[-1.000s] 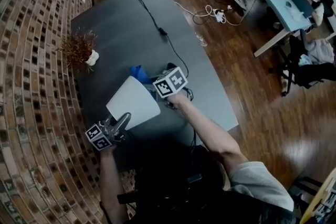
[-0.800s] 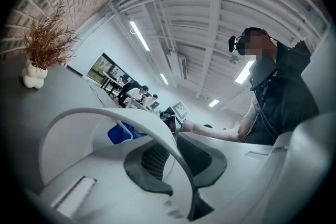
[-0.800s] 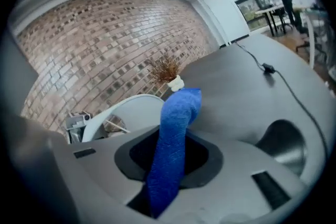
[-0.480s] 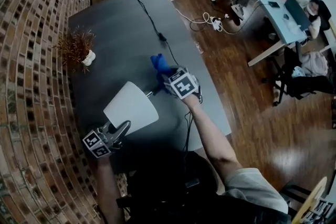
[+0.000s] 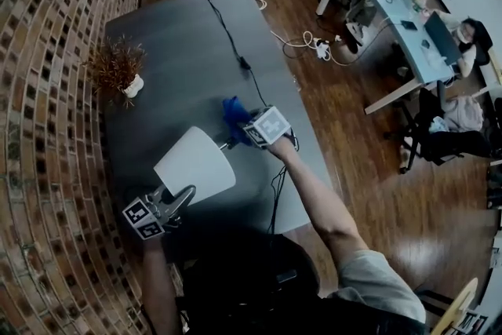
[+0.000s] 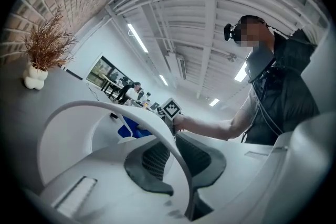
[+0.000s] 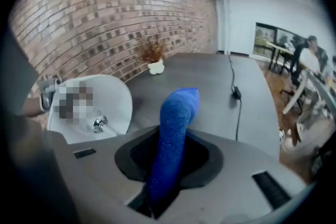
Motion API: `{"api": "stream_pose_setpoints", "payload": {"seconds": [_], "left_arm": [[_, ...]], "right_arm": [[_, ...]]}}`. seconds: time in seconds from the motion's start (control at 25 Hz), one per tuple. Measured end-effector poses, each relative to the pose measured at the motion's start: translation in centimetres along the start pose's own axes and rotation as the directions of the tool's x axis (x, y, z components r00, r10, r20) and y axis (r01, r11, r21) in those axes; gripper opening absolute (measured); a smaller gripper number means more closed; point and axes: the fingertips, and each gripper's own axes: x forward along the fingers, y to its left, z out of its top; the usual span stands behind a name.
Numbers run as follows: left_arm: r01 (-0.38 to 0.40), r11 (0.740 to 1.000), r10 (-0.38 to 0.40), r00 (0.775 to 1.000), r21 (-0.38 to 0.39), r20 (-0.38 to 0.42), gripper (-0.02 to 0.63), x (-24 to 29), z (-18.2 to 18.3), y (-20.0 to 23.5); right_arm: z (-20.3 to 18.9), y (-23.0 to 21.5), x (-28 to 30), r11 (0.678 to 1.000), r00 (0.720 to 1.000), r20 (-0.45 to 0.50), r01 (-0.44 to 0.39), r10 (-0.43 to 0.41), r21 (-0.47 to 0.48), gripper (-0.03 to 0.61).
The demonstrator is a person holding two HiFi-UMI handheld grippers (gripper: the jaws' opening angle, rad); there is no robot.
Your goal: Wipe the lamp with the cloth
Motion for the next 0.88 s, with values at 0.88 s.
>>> {"api": "stream_pose_setpoints", "payload": {"seconds": [0.88], "left_arm": [[-0.198, 0.980, 0.200, 0.971, 0.027, -0.131, 0.055, 2.1, 4.8, 2.5]], "right_arm": [[-3.8, -6.7, -17.9, 0.967, 0.841, 0.485, 0.160, -0.239, 0.200, 0.084]]}}
